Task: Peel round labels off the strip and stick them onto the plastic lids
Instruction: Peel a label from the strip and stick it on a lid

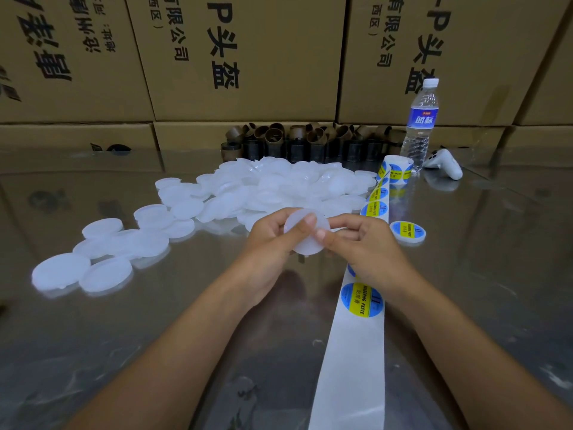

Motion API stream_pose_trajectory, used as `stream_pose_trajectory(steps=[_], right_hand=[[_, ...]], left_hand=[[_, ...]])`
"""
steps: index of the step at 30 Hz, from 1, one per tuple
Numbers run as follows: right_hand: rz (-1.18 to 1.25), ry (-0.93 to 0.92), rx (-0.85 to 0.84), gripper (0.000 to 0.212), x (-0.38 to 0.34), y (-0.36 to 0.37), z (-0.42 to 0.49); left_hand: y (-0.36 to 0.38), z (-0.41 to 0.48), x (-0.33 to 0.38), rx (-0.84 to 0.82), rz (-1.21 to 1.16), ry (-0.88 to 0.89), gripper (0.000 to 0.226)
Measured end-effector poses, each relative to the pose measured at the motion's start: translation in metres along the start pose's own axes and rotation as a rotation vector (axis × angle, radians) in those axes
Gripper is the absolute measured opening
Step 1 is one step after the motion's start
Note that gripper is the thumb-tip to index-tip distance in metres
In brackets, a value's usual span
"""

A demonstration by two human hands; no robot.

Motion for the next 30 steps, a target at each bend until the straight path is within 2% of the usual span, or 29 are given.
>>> stream_pose_trajectory(steps=[5, 11, 13, 15, 17, 19, 21, 24, 27, 30], right_hand=[[0.065, 0.045, -0.061, 0.015, -0.002, 0.004, 0.000], [0.111, 0.059, -0.042, 0.016, -0.004, 0.002, 0.001], [0.080, 0.081, 0.022, 0.012, -0.004, -0.002, 0.003], [0.031, 0.110, 0.163, 0.009, -0.002, -0.009, 0.004], [-0.152, 0.149, 0.325, 0.011, 0.001, -0.016, 0.001], [-0.545, 0.236, 0.425, 0.003, 0.003, -0.022, -0.005], [-0.803, 0.373, 0.457, 0.019, 0.005, -0.026, -0.011], [-0.894, 0.501, 0.412, 0.041, 0.007, -0.027, -0.016], [-0.855, 0.517, 0.315, 0.055, 0.011, -0.024, -0.013], [-0.524, 0.416, 0.322, 0.057, 0.011, -0.021, -0.007]], left_hand=[[0.004, 0.000, -0.003, -0.015, -0.109, -0.020, 0.027], [0.000, 0.001, -0.003, -0.016, -0.229, -0.027, 0.028], [-0.002, 0.003, -0.006, 0.015, -0.291, -0.023, 0.020], [-0.004, 0.005, -0.007, 0.059, -0.330, -0.023, 0.016], [-0.006, 0.005, -0.007, 0.069, -0.357, -0.026, 0.017], [-0.006, 0.005, -0.006, 0.048, -0.372, -0.026, 0.017], [-0.006, 0.004, -0.005, 0.026, -0.387, -0.030, 0.018], [-0.005, 0.003, -0.004, 0.017, -0.402, -0.045, 0.019], [-0.003, 0.003, -0.003, 0.026, -0.399, -0.053, 0.018], [-0.003, 0.003, -0.002, 0.037, -0.396, -0.055, 0.017]])
Point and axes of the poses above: each hand's wrist, its own z-axis towards the middle knuckle, its own y-axis out of the palm, x = y × z, the point moved 1 cm from there along z, towards the middle knuckle, and after that the axes turned 10 degrees about -x, right-handed, at the moved point
